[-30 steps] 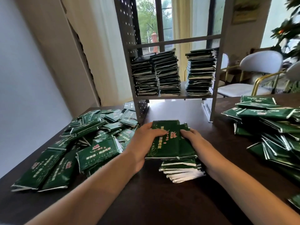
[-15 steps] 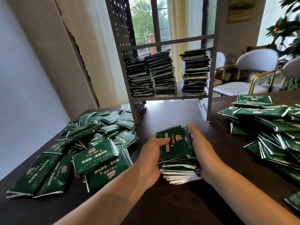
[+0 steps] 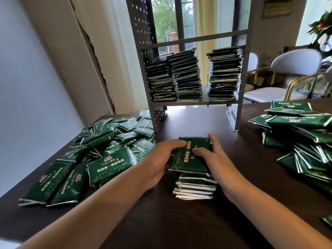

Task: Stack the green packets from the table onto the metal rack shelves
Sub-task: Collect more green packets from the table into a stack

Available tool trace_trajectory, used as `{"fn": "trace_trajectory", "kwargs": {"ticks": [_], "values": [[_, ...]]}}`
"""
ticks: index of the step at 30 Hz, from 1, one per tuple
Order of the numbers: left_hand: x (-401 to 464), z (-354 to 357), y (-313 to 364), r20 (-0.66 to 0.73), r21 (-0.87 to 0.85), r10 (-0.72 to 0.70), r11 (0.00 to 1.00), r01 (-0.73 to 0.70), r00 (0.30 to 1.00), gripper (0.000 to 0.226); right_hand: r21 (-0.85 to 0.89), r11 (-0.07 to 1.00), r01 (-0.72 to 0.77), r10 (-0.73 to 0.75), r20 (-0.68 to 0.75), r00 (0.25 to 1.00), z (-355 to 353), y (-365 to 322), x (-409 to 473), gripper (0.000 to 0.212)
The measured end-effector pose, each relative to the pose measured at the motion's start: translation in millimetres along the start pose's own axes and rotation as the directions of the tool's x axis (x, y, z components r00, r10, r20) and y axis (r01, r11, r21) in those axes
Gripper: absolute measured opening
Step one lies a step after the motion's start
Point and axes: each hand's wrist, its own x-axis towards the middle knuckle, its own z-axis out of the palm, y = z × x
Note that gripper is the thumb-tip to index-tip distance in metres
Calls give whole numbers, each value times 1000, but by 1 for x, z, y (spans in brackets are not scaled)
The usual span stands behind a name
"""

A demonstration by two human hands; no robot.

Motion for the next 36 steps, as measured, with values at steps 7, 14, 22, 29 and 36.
{"fn": "trace_trajectory", "kwargs": {"ticks": [7, 14, 22, 29, 36], "values": [[-26, -50, 20, -58, 740, 243, 662, -121, 968, 37, -65, 998, 24, -24, 4, 1000, 3, -1, -3, 70], [-36, -118, 19, -245, 967, 94, 96, 236, 965, 80, -77, 997, 26, -26, -7, 1000, 5, 0, -4, 69], [-30, -114, 10, -161, 977, 142, 162, 138, 977, 88, -59, 998, 6, -6, -6, 1000, 4, -1, -6, 67], [-20, -98, 9, -134, 926, 351, 377, -9, 927, 87, -64, 998, 9, -9, 2, 1000, 3, -2, -5, 68], [-32, -51, 39, 101, 709, 605, 513, -484, 789, 71, -35, 999, -11, 12, 16, 1000, 3, -2, -5, 66]]}}
